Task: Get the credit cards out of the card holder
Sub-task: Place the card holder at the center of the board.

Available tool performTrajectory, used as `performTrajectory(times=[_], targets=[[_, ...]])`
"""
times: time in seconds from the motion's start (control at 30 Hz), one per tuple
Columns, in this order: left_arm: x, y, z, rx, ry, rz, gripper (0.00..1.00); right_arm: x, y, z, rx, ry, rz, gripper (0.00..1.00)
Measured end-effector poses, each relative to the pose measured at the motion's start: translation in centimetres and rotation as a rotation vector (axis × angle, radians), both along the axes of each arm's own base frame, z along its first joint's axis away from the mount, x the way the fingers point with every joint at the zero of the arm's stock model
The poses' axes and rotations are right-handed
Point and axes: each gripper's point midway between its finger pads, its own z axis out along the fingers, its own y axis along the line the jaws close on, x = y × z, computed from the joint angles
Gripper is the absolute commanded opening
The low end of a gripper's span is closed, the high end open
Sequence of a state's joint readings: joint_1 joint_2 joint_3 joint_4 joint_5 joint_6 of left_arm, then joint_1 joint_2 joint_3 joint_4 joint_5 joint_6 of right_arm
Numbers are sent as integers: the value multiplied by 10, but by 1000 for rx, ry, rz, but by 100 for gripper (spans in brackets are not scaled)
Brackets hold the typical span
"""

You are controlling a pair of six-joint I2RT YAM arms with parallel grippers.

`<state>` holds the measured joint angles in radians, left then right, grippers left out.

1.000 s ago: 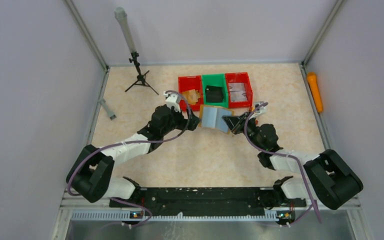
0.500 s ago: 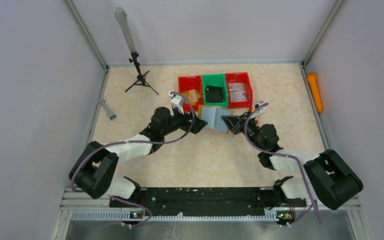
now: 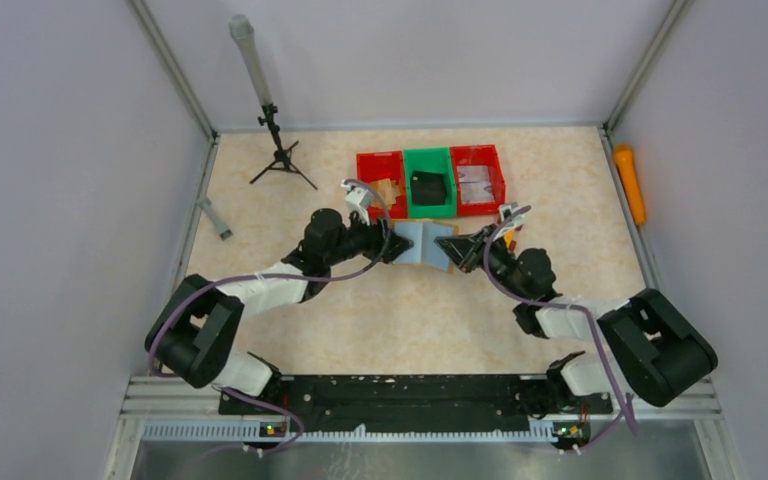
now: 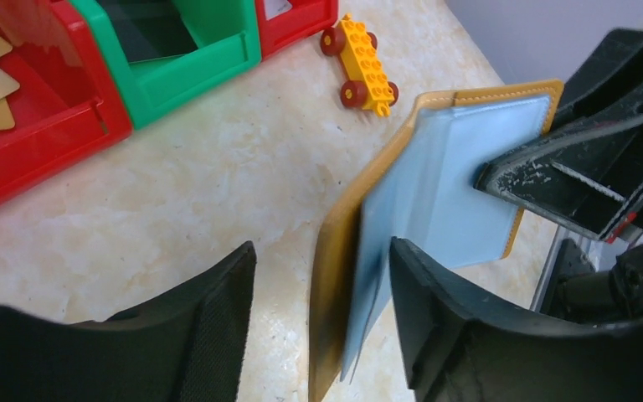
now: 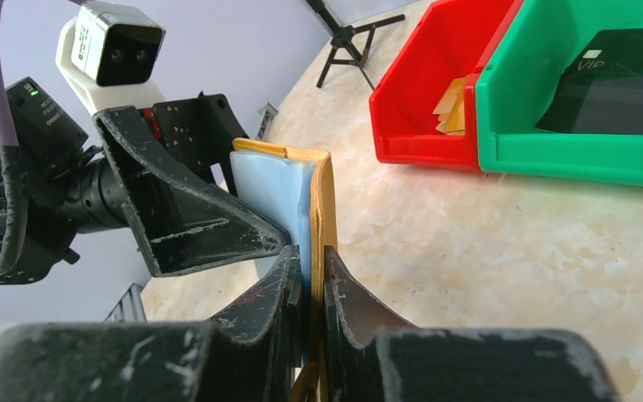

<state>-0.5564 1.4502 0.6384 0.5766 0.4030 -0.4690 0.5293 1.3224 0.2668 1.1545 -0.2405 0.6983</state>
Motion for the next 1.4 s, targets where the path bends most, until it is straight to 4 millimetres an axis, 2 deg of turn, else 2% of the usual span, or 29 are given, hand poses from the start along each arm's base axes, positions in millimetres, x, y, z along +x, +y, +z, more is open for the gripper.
performTrajectory(times=[0.13,0.2,0.27,0.37,0.73,0.87,1.13,1.23,1.4], targets=[[-3,-5,1,-24,14,-32,27,-2,3,-1,-1,-1,23,11],[-5,-7,-3,-27,34,-50,18,-2,4,-6,-8,11,31,28],[-7,-8,-5,-31,47,-59,11,-3,7,-12,-14,28,43,40],[-4,-5,-5,-33,51,-46,6,-5,9,-16,-16,36,60,45],[12,14,4,-114,83,20,3,0,11,-17,-39,41,59,43],[15,17,8,-140,85,27,3,-1,11,-18,-43,45,61,36],[12,16,12,-159,88,7,3,-2,11,-21,-54,53,68,13],[10,13,12,-171,94,-13,2,-3,12,-21,-53,51,74,9],[7,8,1,-185,137,-53,1,-6,14,-21,-54,51,97,9]])
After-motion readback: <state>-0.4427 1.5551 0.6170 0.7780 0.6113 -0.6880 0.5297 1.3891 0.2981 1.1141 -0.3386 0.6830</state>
